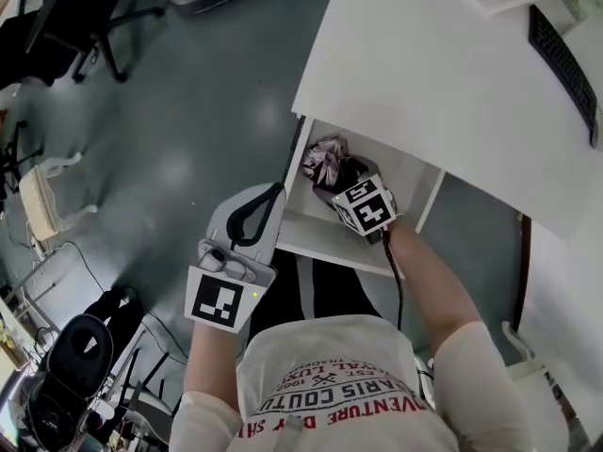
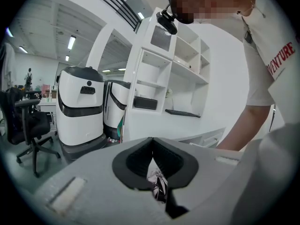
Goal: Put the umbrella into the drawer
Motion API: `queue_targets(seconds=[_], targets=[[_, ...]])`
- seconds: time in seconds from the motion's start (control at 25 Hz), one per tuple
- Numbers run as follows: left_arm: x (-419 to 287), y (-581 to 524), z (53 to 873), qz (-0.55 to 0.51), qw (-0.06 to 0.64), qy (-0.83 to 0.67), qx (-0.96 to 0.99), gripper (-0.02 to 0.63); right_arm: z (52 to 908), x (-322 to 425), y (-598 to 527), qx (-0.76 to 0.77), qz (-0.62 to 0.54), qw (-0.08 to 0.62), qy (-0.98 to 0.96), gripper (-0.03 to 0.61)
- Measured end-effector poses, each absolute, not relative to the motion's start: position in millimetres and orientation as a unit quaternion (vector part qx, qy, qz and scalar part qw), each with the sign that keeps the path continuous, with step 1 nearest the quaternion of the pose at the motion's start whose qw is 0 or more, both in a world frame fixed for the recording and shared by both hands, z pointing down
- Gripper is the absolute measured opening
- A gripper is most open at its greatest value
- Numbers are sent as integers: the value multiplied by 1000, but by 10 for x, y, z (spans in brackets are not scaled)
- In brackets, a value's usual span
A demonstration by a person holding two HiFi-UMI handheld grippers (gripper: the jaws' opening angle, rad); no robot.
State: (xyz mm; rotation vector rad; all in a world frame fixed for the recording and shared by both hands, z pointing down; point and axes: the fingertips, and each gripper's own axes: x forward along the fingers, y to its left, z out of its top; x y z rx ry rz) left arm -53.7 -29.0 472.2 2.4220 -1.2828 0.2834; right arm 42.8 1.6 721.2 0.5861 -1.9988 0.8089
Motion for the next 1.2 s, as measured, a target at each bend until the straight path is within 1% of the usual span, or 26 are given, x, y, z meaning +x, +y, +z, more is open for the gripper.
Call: queue_targets(seconds=[0.2,0.32,0.36,0.44,0.48,0.6,0.68,0.72,0.8,1.2], targets=[[-630,-267,4503,92,179,-463,863,4,6774,457,-164,279,263,411,-827,416],[-639,-221,4291,86,170,-459,868,5,6397,450,-161,287,258,389,-837,409],[-642,-203,4224,85,166,-457,869,3,6264,455,-162,293,255,382,-839,374],[-643,-168,4092,84,158,-453,873,5,6003,475,-187,314,239,370,-841,252],[-634,-148,4024,83,153,-449,877,5,5877,483,-197,324,233,363,-842,209],[-564,-80,3820,81,139,-430,888,4,5520,519,-192,351,230,337,-843,130],[-510,-41,3685,78,130,-420,895,3,5283,565,-183,370,227,316,-844,50],[-487,-28,3615,77,126,-415,898,4,5162,590,-180,379,227,303,-844,44],[-453,-18,3459,73,115,-408,903,5,4906,645,-185,402,227,276,-843,0],[-337,12,2797,61,74,-376,922,3,3572,882,-117,475,142,187,-848,0]])
